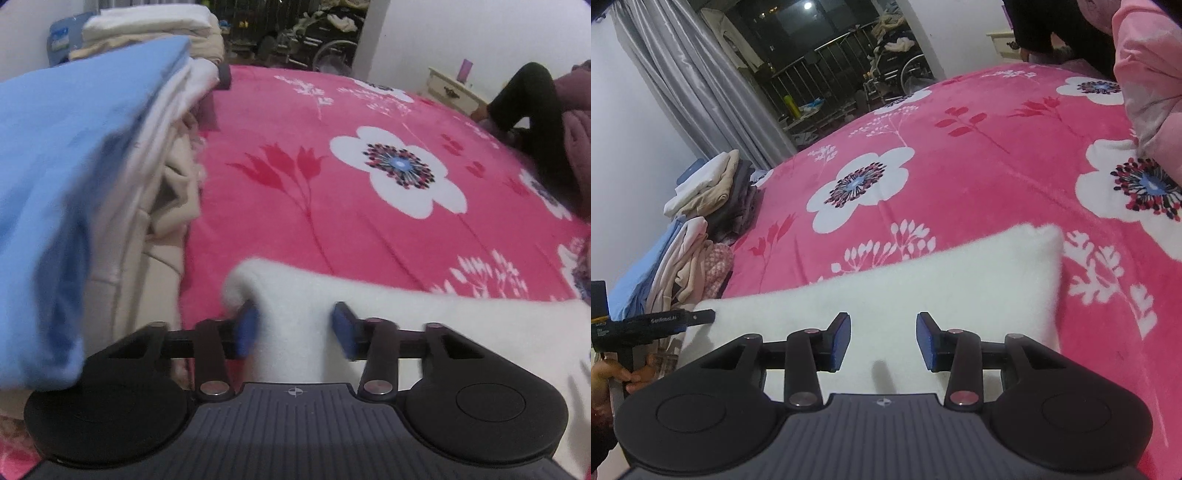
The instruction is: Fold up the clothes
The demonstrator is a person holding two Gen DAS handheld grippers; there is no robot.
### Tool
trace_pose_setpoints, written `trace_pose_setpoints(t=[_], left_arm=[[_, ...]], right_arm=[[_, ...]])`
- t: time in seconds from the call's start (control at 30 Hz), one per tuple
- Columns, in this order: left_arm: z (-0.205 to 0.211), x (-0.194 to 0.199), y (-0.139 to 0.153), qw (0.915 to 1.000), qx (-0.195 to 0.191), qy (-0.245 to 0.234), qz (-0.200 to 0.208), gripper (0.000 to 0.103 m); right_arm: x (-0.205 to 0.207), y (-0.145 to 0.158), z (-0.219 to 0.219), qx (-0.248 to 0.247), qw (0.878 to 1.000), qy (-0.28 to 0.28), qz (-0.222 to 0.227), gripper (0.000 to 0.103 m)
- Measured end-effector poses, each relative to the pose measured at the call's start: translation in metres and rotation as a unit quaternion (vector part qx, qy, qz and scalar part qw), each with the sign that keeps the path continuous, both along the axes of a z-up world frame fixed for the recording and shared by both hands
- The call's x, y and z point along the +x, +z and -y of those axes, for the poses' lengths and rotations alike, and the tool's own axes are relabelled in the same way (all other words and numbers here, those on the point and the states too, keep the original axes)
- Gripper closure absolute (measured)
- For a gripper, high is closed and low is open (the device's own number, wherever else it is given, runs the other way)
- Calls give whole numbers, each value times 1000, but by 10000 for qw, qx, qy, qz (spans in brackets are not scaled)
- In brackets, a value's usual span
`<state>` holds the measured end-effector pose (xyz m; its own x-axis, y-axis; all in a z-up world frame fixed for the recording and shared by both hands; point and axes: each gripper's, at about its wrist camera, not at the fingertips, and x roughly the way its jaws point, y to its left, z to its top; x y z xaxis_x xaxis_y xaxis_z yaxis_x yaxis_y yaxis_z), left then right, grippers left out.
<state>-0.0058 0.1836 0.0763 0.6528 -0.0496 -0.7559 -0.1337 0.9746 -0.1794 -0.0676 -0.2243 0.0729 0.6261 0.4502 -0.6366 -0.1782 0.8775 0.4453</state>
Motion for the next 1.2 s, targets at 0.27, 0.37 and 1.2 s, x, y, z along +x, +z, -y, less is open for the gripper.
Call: trace_pose_setpoints(t=[0.27, 0.37, 1.2], left_arm=[[-55, 3, -1, 9622, -2654, 523, -312, 91], [-75, -11, -19, 9064, -4167, 679, 142, 91], [-43, -11, -25, 9735, -2239, 422, -204, 78]], right_arm=[[0, -4, 8, 191, 9998, -96, -48, 61], [0, -4, 9, 224, 9997, -89, -45, 61], [-6, -1, 12, -499, 9981, -292, 220, 60]])
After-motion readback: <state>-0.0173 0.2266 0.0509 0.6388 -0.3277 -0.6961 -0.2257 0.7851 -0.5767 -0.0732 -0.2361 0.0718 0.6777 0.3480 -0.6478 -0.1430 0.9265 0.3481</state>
